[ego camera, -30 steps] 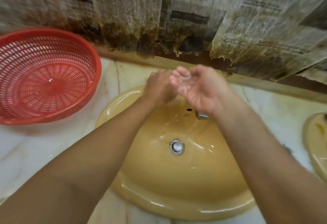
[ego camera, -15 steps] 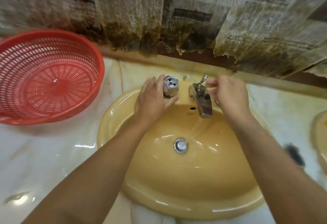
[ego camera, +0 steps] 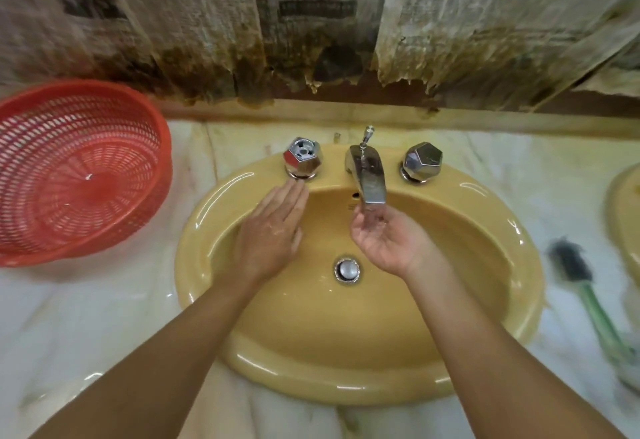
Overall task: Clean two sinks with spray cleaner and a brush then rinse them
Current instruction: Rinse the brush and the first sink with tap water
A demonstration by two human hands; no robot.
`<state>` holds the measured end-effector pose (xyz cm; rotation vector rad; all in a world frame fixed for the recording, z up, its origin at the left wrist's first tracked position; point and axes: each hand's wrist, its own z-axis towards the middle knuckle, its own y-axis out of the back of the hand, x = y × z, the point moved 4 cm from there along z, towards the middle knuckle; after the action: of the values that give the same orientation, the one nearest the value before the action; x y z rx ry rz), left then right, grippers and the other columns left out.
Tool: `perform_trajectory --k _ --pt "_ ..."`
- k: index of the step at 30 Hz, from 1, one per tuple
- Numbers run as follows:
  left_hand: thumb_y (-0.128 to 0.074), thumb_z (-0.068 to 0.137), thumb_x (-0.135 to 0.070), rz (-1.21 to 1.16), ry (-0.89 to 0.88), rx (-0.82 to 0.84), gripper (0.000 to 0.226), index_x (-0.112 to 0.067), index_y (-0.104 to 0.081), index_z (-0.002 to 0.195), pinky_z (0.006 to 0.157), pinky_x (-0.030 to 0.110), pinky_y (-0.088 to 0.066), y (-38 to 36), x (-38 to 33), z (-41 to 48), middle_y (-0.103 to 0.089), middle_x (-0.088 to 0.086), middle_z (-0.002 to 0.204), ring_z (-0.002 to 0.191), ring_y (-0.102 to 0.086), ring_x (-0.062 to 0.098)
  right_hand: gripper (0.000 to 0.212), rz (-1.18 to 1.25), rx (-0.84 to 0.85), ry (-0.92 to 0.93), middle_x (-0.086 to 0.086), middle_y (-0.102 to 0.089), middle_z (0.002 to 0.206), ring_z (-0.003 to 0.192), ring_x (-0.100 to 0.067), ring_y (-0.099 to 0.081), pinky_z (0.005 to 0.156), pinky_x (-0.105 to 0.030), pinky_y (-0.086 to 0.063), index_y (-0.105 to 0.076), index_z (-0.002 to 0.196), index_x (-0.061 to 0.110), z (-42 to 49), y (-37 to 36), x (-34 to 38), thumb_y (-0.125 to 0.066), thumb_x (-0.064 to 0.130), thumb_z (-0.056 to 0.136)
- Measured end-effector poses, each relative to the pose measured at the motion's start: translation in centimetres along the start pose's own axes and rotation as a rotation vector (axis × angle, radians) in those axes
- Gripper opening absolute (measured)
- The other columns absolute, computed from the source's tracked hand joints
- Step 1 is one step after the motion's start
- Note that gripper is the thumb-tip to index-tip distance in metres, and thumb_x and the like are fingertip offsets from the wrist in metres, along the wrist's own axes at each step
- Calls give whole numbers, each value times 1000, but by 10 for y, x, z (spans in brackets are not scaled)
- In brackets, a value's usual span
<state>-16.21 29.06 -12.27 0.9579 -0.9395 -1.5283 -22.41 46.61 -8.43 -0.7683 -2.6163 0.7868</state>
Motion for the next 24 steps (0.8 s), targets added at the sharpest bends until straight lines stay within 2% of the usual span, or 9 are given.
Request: perform_trajectory --k 3,6,9,11,14,17,20,22,24 --pt "-60 84 -14 4 -175 111 76 0 -35 154 125 42 -19 -10 -15 18 -35 14 161 150 -32 28 26 -45 57 -50 -12 -63 72 59 -20 -64 51 -24 -55 -60 91 0 -2 2 -2 -45 17 103" --pt "-60 83 -17 9 -178 129 79 1 -32 155 124 45 -23 -16 -29 41 -34 16 161 150 -30 30 21 -91 45 -98 -13 -65 74 61 -18 -63 52 -24 -56 -61 91 -1 -13 14 10 -41 5 98" --pt "-70 80 -17 -33 -118 111 81 3 -37 151 123 49 -26 -21 -40 51 -39 20 157 148 -34 34 19 -151 22 21 -10 -64 77 64 -16 -63 55 -24 -56 -58 101 2 -33 6 54 -45 -4 88" --pt "-72 79 -16 -81 -69 82 82 4 -37 151 125 47 -21 -25 -47 50 -40 20 156 148 -31 33 18 -288 64 122 -13 -65 82 66 -18 -65 57 -25 -57 -57 107 0 -48 -20 88 -44 -1 95" --pt "-67 83 -12 -161 -40 41 74 2 -39 150 128 40 -10 -28 -59 48 -40 19 157 151 -28 30 25 -861 -75 431 -19 -70 88 74 -27 -71 64 -30 -61 -64 104 -6 -58 -60 129 -43 7 100" --pt "-60 88 -10 -235 -37 26 61 0 -46 147 127 45 -16 -27 -68 51 -43 17 155 151 -29 30 27 -1522 -200 691 -22 -71 84 74 -31 -66 69 -37 -59 -69 92 -12 -54 -81 143 -47 3 97" --pt "-61 87 -4 -255 -82 26 59 0 -49 144 123 50 -25 -28 -63 52 -48 16 151 148 -36 30 30 -2195 -253 976 -8 -71 90 82 -25 -65 73 -35 -51 -73 88 5 -41 -84 146 -52 24 100" --pt "-64 84 -4 -211 -33 39 70 -3 -41 150 124 46 -24 -26 -51 50 -42 14 156 148 -34 28 32 -2432 -332 1180 -6 -62 112 108 -26 -56 87 -39 -48 -67 108 15 -28 -75 144 -59 43 95" --pt "-65 85 -7 -168 12 60 78 -6 -32 156 125 42 -21 -23 -41 45 -34 10 162 151 -29 24 52 -2427 -325 1115 -8 -50 129 124 -29 -45 101 -43 -44 -54 131 19 -8 -52 138 -59 54 93"
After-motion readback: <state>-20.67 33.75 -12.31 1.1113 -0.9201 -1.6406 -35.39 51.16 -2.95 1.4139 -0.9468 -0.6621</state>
